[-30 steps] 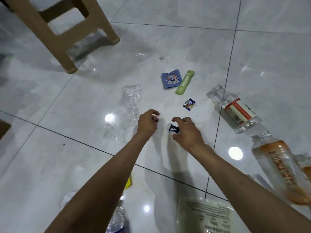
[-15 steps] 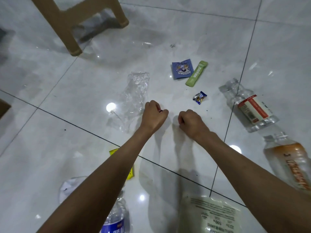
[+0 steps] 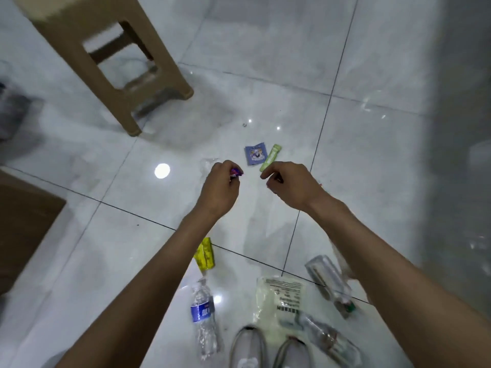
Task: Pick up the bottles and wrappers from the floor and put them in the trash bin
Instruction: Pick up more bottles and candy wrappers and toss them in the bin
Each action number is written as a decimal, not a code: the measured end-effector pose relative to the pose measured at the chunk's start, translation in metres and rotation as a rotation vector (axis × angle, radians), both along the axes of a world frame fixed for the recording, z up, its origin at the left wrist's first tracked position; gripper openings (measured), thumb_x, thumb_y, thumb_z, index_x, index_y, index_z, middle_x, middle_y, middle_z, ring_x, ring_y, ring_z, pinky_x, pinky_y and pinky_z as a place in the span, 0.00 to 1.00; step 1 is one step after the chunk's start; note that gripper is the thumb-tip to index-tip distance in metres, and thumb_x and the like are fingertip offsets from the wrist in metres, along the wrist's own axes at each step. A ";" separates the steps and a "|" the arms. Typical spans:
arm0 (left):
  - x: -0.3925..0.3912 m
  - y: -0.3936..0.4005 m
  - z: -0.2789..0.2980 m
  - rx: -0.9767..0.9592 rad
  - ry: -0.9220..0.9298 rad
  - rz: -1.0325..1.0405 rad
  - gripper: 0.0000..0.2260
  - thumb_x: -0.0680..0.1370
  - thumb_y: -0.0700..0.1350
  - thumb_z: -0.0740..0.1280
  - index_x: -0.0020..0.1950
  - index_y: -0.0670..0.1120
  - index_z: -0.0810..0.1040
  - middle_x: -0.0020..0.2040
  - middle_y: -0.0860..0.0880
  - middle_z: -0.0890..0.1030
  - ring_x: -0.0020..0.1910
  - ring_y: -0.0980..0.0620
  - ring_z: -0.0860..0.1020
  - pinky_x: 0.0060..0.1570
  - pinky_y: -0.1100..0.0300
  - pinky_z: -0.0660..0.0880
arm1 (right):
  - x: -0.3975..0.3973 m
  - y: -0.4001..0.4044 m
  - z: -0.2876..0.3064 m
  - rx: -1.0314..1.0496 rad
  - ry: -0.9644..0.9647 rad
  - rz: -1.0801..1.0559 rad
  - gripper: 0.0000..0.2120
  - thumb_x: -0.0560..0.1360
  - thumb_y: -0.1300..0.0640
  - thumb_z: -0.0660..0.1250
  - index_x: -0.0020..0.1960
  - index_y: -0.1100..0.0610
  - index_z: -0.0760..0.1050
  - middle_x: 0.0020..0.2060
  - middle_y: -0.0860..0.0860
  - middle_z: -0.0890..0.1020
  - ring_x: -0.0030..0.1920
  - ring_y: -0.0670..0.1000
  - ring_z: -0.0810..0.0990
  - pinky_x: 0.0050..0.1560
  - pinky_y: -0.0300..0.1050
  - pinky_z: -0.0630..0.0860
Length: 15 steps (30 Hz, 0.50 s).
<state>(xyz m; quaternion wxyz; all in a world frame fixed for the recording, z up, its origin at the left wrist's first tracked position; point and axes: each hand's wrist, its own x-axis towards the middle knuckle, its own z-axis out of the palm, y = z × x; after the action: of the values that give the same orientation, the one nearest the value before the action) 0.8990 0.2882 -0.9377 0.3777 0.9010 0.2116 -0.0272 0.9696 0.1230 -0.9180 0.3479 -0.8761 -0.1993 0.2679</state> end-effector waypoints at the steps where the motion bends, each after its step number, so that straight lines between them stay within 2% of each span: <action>1: -0.004 -0.001 0.042 0.014 0.015 -0.004 0.08 0.80 0.38 0.61 0.57 0.43 0.77 0.54 0.44 0.77 0.51 0.47 0.77 0.50 0.61 0.70 | -0.004 -0.003 0.041 -0.008 -0.023 0.008 0.14 0.77 0.65 0.60 0.55 0.56 0.81 0.47 0.55 0.84 0.45 0.52 0.81 0.43 0.40 0.73; 3: -0.012 -0.001 0.129 0.063 0.060 -0.028 0.08 0.81 0.46 0.60 0.55 0.46 0.76 0.51 0.46 0.80 0.50 0.44 0.78 0.50 0.54 0.75 | -0.012 -0.007 0.127 0.011 -0.054 0.022 0.13 0.76 0.65 0.60 0.54 0.56 0.81 0.44 0.49 0.83 0.46 0.48 0.80 0.45 0.37 0.71; 5: -0.022 -0.004 0.220 0.168 0.108 -0.081 0.09 0.81 0.53 0.58 0.51 0.48 0.73 0.46 0.46 0.81 0.46 0.42 0.78 0.42 0.53 0.73 | -0.020 -0.012 0.211 0.071 -0.114 -0.050 0.12 0.75 0.65 0.62 0.51 0.54 0.82 0.36 0.42 0.79 0.40 0.45 0.79 0.40 0.34 0.68; 6: -0.033 -0.008 0.267 0.238 0.129 -0.100 0.10 0.80 0.54 0.58 0.48 0.49 0.71 0.45 0.46 0.81 0.45 0.41 0.77 0.39 0.54 0.70 | -0.032 -0.015 0.254 0.099 -0.111 -0.099 0.12 0.74 0.64 0.62 0.49 0.53 0.82 0.33 0.41 0.79 0.36 0.44 0.79 0.37 0.33 0.70; 9: -0.052 -0.016 0.387 0.264 0.061 -0.102 0.09 0.80 0.54 0.58 0.43 0.51 0.67 0.38 0.50 0.76 0.42 0.42 0.75 0.36 0.56 0.65 | -0.046 -0.022 0.369 0.191 -0.070 -0.163 0.12 0.73 0.63 0.63 0.46 0.49 0.81 0.32 0.45 0.82 0.33 0.45 0.81 0.34 0.40 0.79; 12: -0.076 -0.024 0.487 0.227 -0.002 -0.063 0.10 0.80 0.52 0.59 0.42 0.50 0.67 0.36 0.53 0.73 0.38 0.47 0.73 0.31 0.57 0.63 | -0.064 -0.027 0.471 0.173 -0.068 -0.098 0.13 0.74 0.63 0.63 0.45 0.47 0.80 0.33 0.45 0.83 0.33 0.47 0.81 0.33 0.45 0.81; 15: -0.096 -0.028 0.581 0.251 -0.079 -0.002 0.11 0.80 0.52 0.58 0.41 0.48 0.67 0.34 0.51 0.74 0.34 0.50 0.72 0.28 0.59 0.61 | -0.081 -0.028 0.560 0.158 -0.126 -0.035 0.12 0.75 0.63 0.63 0.45 0.47 0.81 0.35 0.48 0.83 0.35 0.48 0.80 0.42 0.48 0.80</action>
<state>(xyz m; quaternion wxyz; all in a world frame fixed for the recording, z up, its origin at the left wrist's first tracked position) 0.8033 0.2599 -0.3562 0.2702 0.9418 0.1971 0.0346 0.8887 0.0948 -0.3583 0.4073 -0.8643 -0.2261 0.1897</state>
